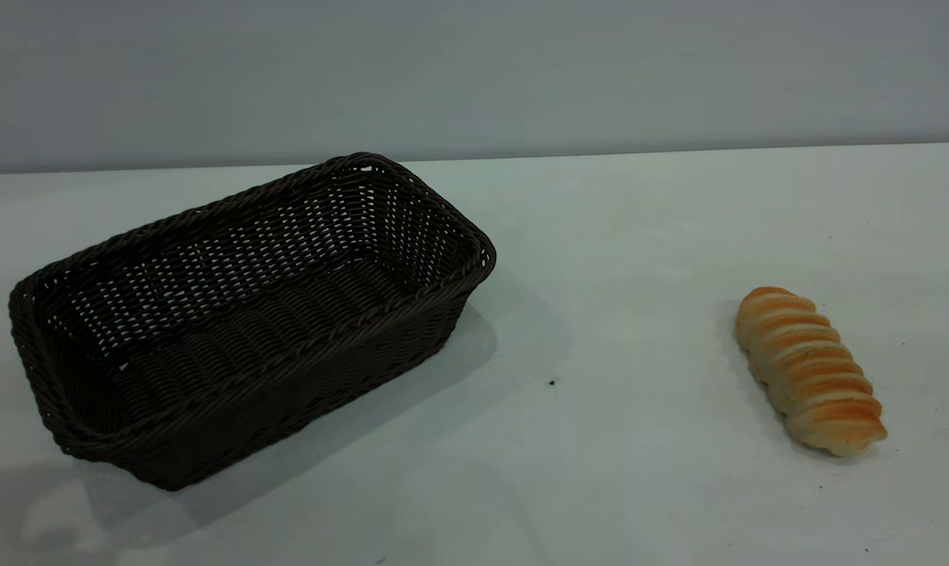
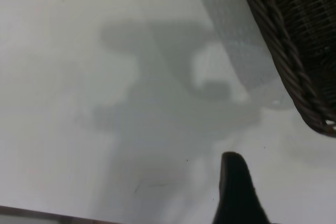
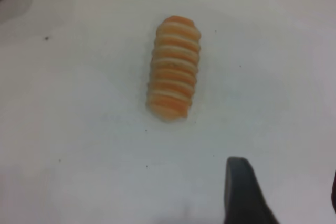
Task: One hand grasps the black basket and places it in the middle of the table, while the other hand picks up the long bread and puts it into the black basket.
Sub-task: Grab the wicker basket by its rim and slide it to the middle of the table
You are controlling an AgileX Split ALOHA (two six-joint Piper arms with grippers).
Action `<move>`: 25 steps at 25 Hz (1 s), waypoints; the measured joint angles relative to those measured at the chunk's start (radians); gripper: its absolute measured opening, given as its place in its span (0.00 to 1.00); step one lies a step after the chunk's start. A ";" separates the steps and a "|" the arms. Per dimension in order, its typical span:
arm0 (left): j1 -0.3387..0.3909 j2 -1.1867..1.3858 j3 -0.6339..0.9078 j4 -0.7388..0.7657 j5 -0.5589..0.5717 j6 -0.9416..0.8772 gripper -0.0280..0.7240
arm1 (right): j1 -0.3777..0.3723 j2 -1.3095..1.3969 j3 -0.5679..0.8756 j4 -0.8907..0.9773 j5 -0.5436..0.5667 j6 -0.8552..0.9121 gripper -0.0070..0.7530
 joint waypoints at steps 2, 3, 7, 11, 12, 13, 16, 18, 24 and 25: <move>0.000 0.068 -0.034 0.001 0.007 -0.006 0.72 | 0.000 0.000 0.000 0.006 0.000 0.000 0.51; 0.000 0.101 -0.051 0.001 0.007 -0.010 0.72 | 0.000 0.000 0.000 0.012 0.000 0.000 0.51; 0.000 0.203 -0.109 0.001 0.004 -0.032 0.72 | 0.000 0.000 0.000 0.029 -0.003 0.000 0.51; 0.000 0.292 -0.163 0.001 0.003 -0.045 0.72 | 0.000 0.000 0.000 0.035 -0.004 0.000 0.51; 0.000 0.314 -0.177 0.001 0.003 -0.046 0.72 | 0.000 0.000 0.000 0.042 -0.004 0.000 0.51; 0.000 0.336 -0.193 0.001 0.003 -0.047 0.72 | 0.000 0.000 0.000 0.044 -0.004 0.000 0.51; 0.000 0.396 -0.236 0.001 0.002 -0.049 0.72 | 0.000 0.000 0.000 0.047 -0.004 0.000 0.51; 0.000 0.436 -0.264 0.001 0.002 -0.051 0.72 | 0.000 0.000 0.000 0.047 -0.004 0.000 0.51; 0.000 0.552 -0.339 -0.044 -0.008 -0.052 0.72 | 0.000 0.000 0.000 0.048 -0.004 0.000 0.51; 0.000 0.563 -0.349 -0.047 -0.001 -0.053 0.72 | 0.000 0.000 0.000 0.048 -0.004 0.000 0.51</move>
